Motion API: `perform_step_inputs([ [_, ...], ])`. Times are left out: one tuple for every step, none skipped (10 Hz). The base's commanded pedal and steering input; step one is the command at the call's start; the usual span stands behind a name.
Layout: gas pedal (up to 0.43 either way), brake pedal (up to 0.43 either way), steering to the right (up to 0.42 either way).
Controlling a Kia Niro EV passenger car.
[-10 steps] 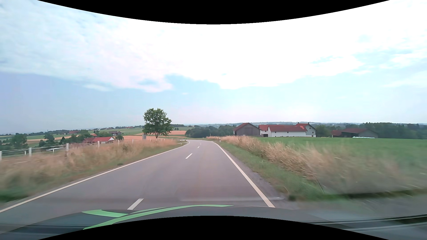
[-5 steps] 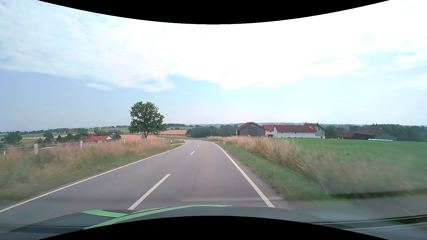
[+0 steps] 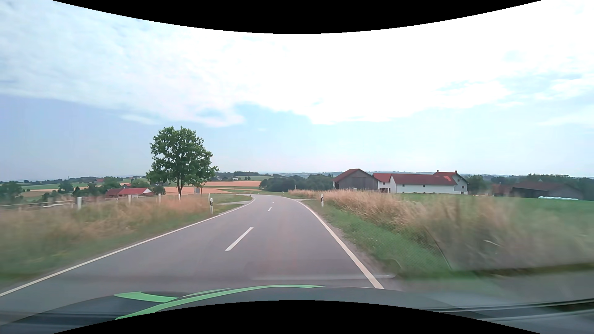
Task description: Follow the waypoints while adhering to traffic rules and regulations
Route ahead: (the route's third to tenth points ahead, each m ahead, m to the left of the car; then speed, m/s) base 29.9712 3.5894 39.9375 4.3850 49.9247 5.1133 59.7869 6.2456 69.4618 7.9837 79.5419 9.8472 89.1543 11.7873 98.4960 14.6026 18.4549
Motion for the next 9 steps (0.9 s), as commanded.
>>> perform_step_inputs([
  [0.028,0.000,-0.008],
  [0.028,0.000,-0.010],
  [0.028,0.000,-0.012],
  [0.039,0.000,-0.012],
  [0.039,0.000,-0.012],
  [0.039,0.000,-0.013],
  [0.039,0.000,-0.013],
  [0.039,0.000,-0.014],
  [0.039,0.000,-0.014],
])
